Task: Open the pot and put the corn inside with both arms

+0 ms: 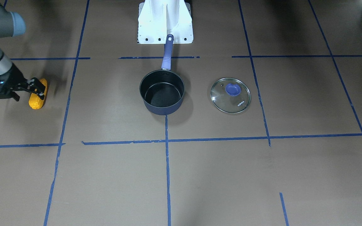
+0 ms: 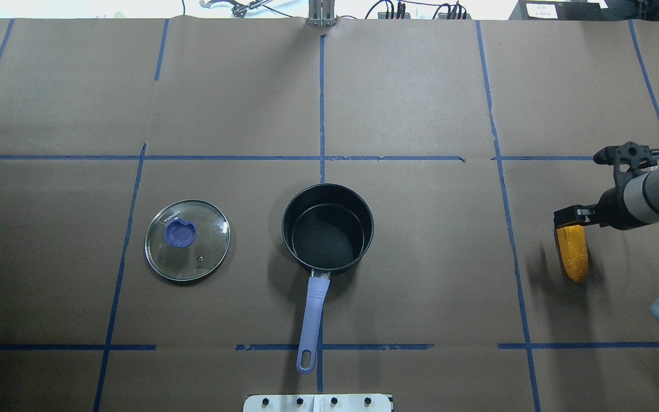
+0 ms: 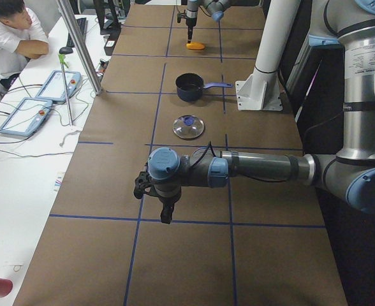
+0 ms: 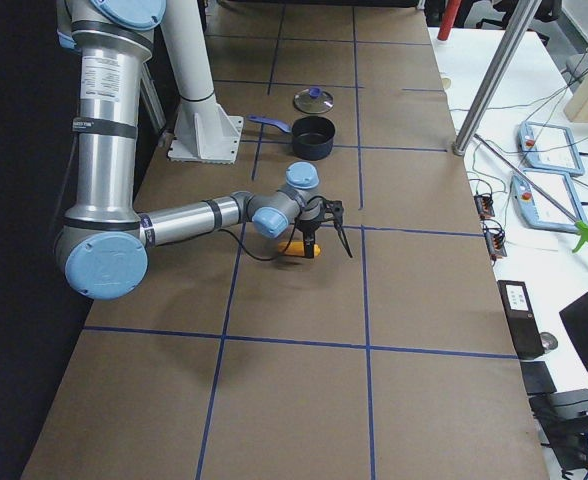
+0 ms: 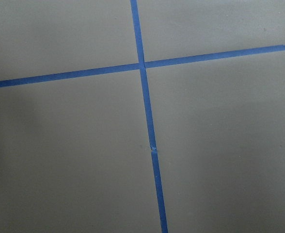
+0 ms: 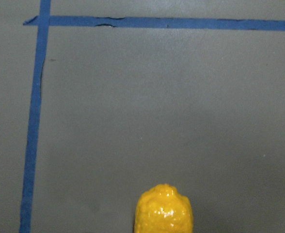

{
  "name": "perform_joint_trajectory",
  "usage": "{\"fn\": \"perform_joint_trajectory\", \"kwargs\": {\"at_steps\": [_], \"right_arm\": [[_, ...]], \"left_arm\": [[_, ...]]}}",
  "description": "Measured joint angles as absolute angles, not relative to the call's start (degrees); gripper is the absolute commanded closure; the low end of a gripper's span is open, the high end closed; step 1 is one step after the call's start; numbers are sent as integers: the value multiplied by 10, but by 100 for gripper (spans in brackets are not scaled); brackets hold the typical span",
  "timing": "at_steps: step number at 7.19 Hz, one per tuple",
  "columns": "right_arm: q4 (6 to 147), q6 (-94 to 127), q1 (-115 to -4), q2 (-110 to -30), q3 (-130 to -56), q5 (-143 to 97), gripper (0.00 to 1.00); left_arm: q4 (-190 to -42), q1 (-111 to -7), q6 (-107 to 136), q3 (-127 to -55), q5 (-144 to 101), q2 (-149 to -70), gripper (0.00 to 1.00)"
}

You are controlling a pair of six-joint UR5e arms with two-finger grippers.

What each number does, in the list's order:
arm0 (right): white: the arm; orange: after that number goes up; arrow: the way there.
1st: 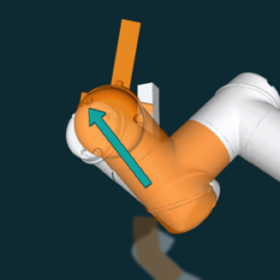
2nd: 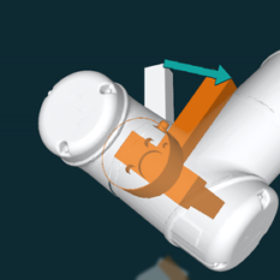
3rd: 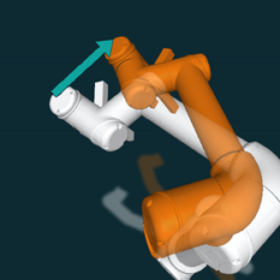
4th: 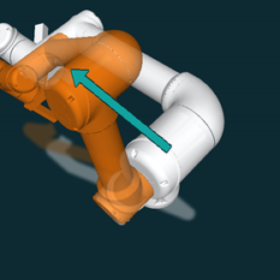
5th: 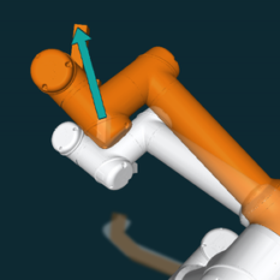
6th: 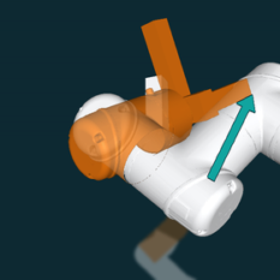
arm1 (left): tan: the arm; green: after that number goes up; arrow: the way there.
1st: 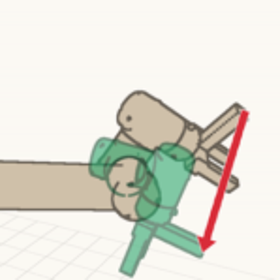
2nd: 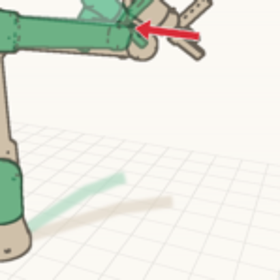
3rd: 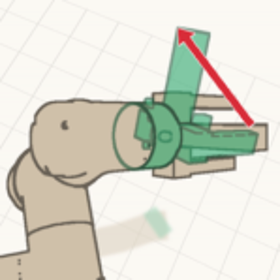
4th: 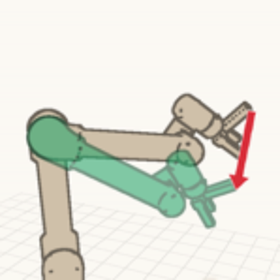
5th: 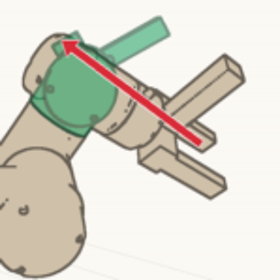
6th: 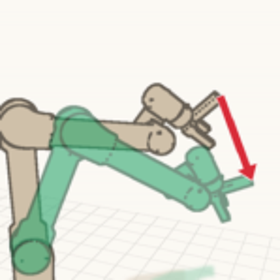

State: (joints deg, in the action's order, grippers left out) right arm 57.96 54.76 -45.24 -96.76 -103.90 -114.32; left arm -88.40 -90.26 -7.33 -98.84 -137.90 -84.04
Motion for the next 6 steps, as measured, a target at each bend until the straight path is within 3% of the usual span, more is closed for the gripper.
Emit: {"fn": "perform_joint_trajectory", "kwargs": {"at_steps": [2,4,6], "right_arm": [[551,561,-423,-987,-1037,-1134,77],[546,564,-416,-990,-1036,-1135,99],[548,563,-416,-988,-1041,-1141,100]], "left_arm": [[-884,-903,-73,-991,-1379,-840,0],[-884,-903,-73,-993,-1379,-841,0],[-884,-903,-70,-995,-1379,-841,0]]}}
